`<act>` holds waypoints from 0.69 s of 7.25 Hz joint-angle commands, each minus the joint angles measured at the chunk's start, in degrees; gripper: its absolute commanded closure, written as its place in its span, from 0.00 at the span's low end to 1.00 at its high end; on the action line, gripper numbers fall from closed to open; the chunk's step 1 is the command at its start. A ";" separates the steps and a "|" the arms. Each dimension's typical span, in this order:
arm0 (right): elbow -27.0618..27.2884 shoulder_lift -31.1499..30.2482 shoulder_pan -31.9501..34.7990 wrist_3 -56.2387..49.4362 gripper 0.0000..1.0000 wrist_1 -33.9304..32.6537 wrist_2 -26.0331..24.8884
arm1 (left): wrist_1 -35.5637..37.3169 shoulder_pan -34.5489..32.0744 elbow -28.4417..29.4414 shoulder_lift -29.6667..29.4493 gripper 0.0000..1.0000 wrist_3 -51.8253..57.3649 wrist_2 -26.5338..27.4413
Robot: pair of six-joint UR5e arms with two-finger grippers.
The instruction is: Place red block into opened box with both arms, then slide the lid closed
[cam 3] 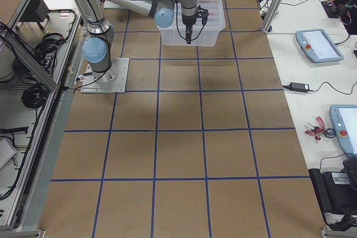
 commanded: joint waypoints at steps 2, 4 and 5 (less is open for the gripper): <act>-8.39 -3.00 0.17 -0.08 0.00 10.01 -0.46 | -0.04 -0.01 -0.06 -0.07 0.00 0.21 0.04; -18.32 -7.13 0.26 0.19 0.00 26.34 0.06 | -0.04 -0.01 -0.06 -0.07 0.00 0.21 0.04; -19.76 -8.10 0.35 -0.25 0.00 28.69 0.32 | -0.04 -0.01 -0.06 0.02 0.00 0.38 -0.05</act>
